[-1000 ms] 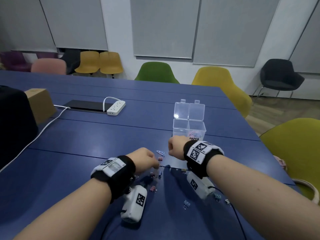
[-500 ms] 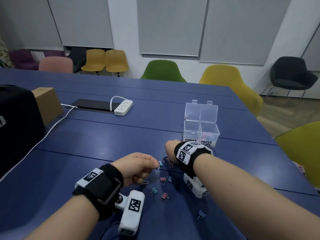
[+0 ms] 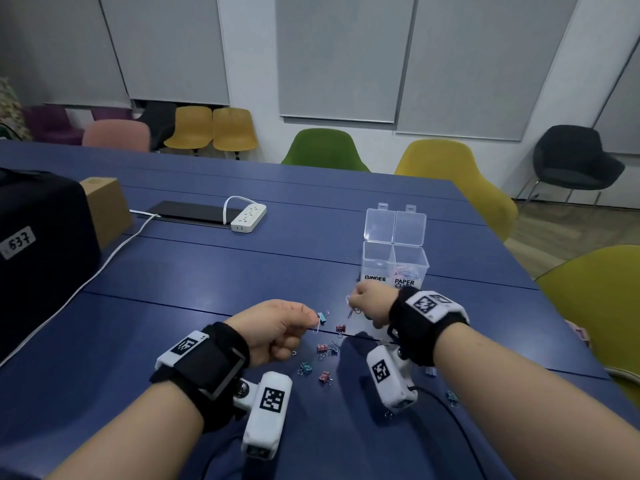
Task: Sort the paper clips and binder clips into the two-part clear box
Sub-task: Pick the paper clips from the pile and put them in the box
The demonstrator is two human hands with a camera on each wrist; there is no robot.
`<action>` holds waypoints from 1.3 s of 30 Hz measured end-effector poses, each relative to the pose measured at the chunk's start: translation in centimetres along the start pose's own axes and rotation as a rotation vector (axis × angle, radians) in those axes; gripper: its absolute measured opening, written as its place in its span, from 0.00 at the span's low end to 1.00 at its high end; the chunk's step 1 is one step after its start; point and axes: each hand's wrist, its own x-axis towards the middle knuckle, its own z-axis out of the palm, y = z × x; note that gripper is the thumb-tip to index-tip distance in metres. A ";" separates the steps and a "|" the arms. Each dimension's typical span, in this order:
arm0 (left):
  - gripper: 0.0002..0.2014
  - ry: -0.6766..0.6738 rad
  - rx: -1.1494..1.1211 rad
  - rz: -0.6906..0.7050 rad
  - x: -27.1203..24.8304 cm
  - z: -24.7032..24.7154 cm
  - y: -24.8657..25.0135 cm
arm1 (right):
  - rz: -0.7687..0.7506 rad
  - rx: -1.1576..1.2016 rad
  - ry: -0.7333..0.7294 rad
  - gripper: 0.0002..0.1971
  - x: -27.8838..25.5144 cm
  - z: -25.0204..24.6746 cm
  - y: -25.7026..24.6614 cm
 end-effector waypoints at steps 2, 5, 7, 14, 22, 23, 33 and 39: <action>0.16 0.016 -0.073 -0.007 -0.2 -0.1 0.0 | 0.042 0.509 0.010 0.14 -1.2 -0.2 1.0; 0.13 0.047 -0.262 -0.052 -0.3 -0.5 -0.1 | 0.057 0.992 -0.022 0.13 -3.1 -0.4 2.5; 0.09 0.039 -0.386 -0.079 -0.4 -0.6 -0.2 | 0.066 1.168 -0.060 0.12 -4.0 -0.2 3.1; 0.06 -0.063 -0.610 -0.102 -0.3 1.4 -0.8 | 0.048 1.743 -0.146 0.02 -5.7 2.6 3.2; 0.11 -0.134 -0.605 -0.122 0.1 4.2 -1.1 | 0.093 1.575 -0.126 0.13 -7.5 4.3 2.2; 0.12 -0.139 -0.594 -0.120 0.1 4.5 -1.1 | 0.066 1.454 -0.091 0.13 -7.8 4.4 2.0; 0.04 -0.146 -0.498 -0.104 -0.5 4.9 -1.8 | -0.184 0.897 -0.028 0.06 -8.5 4.0 2.0; 0.03 -0.169 -0.466 -0.140 -1.4 3.4 -2.0 | -0.332 0.422 0.003 0.09 -8.8 2.9 1.3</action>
